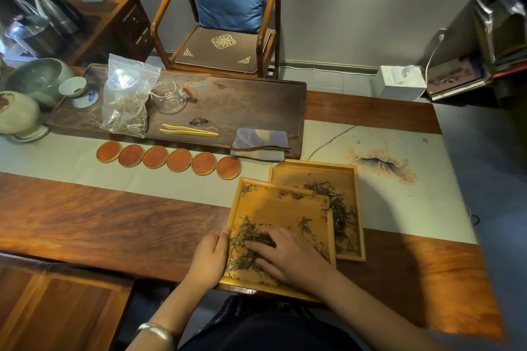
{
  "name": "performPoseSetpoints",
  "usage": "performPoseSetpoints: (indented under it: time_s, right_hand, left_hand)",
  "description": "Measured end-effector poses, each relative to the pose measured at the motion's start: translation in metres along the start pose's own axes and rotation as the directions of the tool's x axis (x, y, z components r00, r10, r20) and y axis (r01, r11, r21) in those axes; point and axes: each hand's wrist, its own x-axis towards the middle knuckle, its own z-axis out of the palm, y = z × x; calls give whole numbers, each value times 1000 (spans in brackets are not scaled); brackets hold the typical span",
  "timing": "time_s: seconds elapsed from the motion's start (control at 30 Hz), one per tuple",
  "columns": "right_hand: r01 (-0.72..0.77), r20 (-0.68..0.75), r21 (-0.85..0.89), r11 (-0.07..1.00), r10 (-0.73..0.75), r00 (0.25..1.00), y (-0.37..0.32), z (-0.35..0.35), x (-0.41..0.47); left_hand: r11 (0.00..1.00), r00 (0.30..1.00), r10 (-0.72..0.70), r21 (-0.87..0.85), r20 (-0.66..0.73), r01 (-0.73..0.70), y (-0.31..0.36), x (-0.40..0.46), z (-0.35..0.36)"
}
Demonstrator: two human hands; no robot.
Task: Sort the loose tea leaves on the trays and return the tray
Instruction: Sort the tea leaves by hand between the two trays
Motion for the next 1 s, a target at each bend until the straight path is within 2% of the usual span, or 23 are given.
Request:
performPoseSetpoints:
  time_s: [0.43,1.0]
  right_hand:
    - [-257,-123,-66,964,248,961,49,-2,-7]
    - [-492,-110,9,871,490,865,95,-15,-13]
  left_hand:
    - [1000,1000,-9,-3,-1,9,-3,-3,-4]
    - [999,999,31,-15,15,-31,-10,-1,-8]
